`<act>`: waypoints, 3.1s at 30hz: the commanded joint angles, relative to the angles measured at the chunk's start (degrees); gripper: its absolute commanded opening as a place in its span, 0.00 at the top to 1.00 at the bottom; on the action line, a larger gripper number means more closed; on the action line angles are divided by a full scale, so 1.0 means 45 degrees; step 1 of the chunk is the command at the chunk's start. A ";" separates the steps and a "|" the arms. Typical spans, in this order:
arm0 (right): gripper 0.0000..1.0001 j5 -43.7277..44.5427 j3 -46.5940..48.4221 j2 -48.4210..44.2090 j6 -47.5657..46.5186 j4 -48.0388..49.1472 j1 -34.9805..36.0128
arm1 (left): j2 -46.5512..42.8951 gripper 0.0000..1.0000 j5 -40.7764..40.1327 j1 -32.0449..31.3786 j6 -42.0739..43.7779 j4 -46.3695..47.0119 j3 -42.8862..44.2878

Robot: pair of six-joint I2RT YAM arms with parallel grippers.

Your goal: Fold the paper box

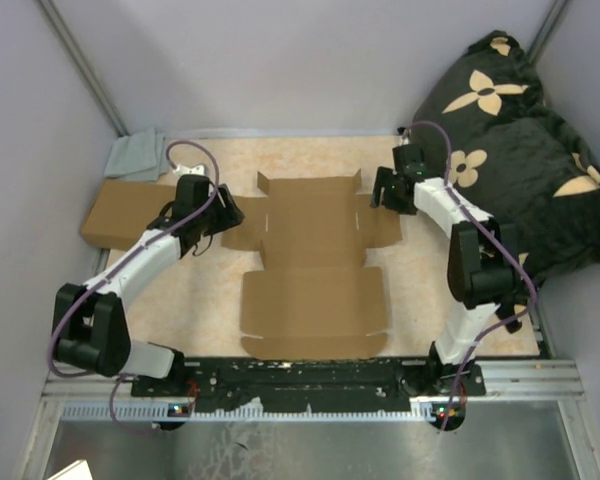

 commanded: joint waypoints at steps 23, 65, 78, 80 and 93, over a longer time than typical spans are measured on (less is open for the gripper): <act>0.29 0.1621 0.1588 0.1639 -0.0410 -0.0525 -0.0236 | -0.1684 0.34 0.0760 0.0065 0.0358 -0.0129 -0.0183; 1.00 -0.1967 -0.6842 -0.6598 -0.4132 1.1919 0.1738 | 0.1528 0.31 0.6007 -0.0265 0.4540 -0.1106 0.7245; 1.00 -0.2865 -1.1200 -0.9802 -0.4291 1.5201 0.1736 | 0.0481 0.25 0.8645 -0.0591 0.7825 0.0276 0.6044; 1.00 -0.2896 -1.1354 -0.9912 -0.4225 1.5255 0.1741 | 0.0324 0.25 0.8827 -0.0743 0.8410 0.0295 0.5661; 1.00 -0.4014 -1.1468 -1.0737 -0.3755 1.4258 0.1744 | -0.0296 0.23 0.7640 -0.0887 1.1250 0.2418 0.3494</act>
